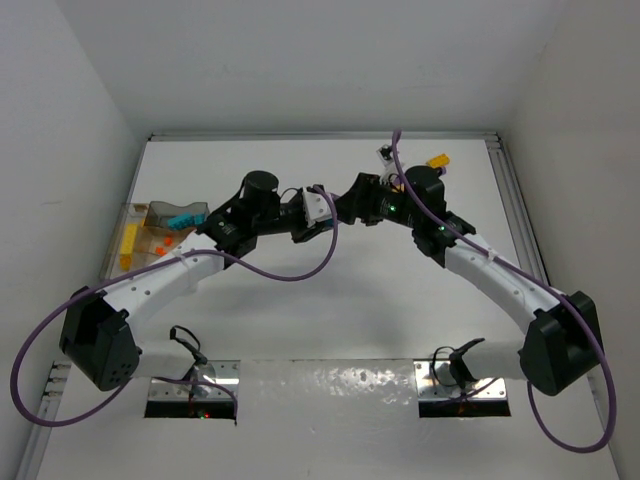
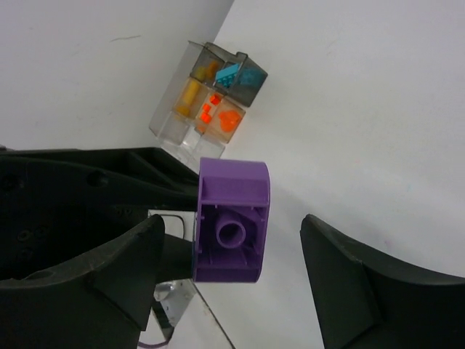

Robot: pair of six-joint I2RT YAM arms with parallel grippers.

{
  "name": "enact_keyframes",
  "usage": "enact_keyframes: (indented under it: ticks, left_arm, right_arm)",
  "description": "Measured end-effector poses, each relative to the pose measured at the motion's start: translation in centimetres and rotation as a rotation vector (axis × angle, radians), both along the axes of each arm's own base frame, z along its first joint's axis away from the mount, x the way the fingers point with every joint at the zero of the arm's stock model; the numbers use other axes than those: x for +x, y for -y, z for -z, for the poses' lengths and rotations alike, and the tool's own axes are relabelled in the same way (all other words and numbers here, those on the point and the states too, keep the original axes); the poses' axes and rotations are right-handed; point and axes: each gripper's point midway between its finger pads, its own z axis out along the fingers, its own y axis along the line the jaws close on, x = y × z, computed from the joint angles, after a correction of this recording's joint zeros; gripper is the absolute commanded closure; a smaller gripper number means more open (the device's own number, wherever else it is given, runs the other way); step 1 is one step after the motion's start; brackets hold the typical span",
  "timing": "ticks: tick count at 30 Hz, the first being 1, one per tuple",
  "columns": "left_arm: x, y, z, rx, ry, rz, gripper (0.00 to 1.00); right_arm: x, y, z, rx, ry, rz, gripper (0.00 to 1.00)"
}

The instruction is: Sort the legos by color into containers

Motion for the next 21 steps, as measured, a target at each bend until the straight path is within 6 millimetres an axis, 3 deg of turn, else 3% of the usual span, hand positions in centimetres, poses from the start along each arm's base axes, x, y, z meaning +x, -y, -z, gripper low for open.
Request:
enact_keyframes:
  ticks: [3, 4, 10, 12, 13, 14, 15, 16, 18, 19, 21]
  left_arm:
    - [0.25, -0.06, -0.13, -0.001, 0.009, -0.011, 1.00]
    - [0.32, -0.06, -0.18, -0.002, 0.013, -0.013, 1.00]
    - [0.77, -0.06, -0.58, -0.010, 0.034, -0.028, 1.00]
    - [0.89, -0.12, -0.60, -0.009, 0.037, -0.035, 1.00]
    - [0.92, -0.15, -0.58, -0.008, 0.037, -0.037, 1.00]
    - [0.95, -0.17, -0.53, -0.006, 0.040, -0.037, 1.00]
    - [0.97, -0.19, -0.53, -0.005, 0.041, -0.039, 0.90]
    - [1.01, -0.19, -0.56, -0.006, 0.043, -0.040, 0.56]
    - [1.02, -0.17, -0.60, -0.004, 0.051, -0.035, 0.30]
    - [0.99, -0.18, -0.54, 0.001, 0.056, -0.029, 0.12]
    - [0.87, -0.35, -0.17, 0.019, 0.056, -0.024, 0.05]
  right_arm:
    - [-0.27, 0.03, 0.37, -0.010, -0.013, -0.009, 0.37]
    - [-0.34, 0.02, 0.43, -0.011, -0.016, -0.012, 0.47]
    - [-0.67, -0.19, 0.41, -0.002, -0.026, -0.032, 0.52]
    - [-0.80, -0.28, 0.47, -0.001, -0.029, -0.042, 0.68]
    - [-0.88, -0.39, 0.40, 0.005, -0.032, -0.048, 0.83]
    - [-0.83, -0.40, 0.34, 0.008, -0.032, -0.046, 0.90]
    - [-0.83, -0.41, 0.34, 0.010, -0.035, -0.045, 0.94]
    - [-0.80, -0.40, 0.35, 0.011, -0.036, -0.044, 1.00]
    - [-0.81, -0.45, 0.25, 0.018, -0.040, -0.045, 1.00]
    - [-0.81, -0.48, 0.18, 0.021, -0.039, -0.045, 1.00]
    - [-0.73, -0.53, -0.04, 0.031, -0.033, -0.045, 1.00]
